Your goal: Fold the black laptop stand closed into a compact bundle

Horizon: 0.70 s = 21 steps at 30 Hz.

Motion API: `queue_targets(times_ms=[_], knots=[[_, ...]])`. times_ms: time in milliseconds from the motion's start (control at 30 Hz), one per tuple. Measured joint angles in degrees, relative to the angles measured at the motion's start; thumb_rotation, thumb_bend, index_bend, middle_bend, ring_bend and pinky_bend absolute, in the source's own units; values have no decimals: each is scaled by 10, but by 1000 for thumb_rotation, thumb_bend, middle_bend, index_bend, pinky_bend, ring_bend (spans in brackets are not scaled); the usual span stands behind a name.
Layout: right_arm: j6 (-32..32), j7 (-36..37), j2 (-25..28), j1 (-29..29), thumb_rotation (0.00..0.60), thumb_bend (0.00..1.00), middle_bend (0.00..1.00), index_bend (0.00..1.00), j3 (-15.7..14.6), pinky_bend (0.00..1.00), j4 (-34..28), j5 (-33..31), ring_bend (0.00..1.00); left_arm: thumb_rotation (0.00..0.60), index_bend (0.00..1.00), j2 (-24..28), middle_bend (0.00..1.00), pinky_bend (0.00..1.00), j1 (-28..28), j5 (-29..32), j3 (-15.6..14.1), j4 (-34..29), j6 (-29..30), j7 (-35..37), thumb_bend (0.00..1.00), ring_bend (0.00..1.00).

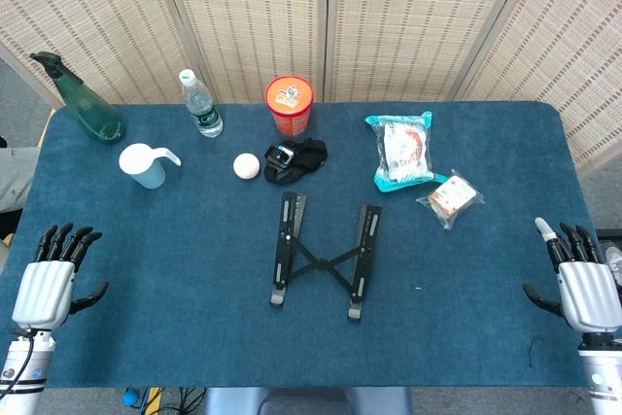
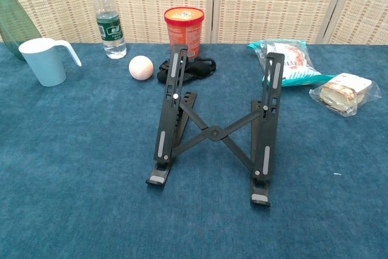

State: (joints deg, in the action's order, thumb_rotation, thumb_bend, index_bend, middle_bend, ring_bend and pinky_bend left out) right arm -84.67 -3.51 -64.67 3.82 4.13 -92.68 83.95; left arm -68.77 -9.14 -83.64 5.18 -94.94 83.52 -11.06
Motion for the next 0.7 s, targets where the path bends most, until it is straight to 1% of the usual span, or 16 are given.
queue_targets(times_ms=[233, 433, 533, 700], knots=[[7, 20, 4, 4, 600, 120, 222, 50, -2, 65, -7, 7, 81, 600, 172, 1, 143, 1, 1, -1, -1, 0, 3, 3, 187, 59], [21, 53, 13, 14, 600, 120, 222, 50, -2, 65, -14, 18, 81, 600, 172, 1, 142, 1, 1, -2, -3, -1, 3, 4, 187, 59], [33, 76, 17, 23, 600, 120, 218, 50, -2, 65, -16, 22, 81, 600, 172, 1, 143, 1, 1, -2, -5, -3, 2, 2, 187, 59], [66, 145, 23, 44, 600, 122, 190, 48, 0, 65, -20, 27, 81, 600, 172, 2, 142, 1, 3, -2, -8, -5, 3, 3, 188, 59]])
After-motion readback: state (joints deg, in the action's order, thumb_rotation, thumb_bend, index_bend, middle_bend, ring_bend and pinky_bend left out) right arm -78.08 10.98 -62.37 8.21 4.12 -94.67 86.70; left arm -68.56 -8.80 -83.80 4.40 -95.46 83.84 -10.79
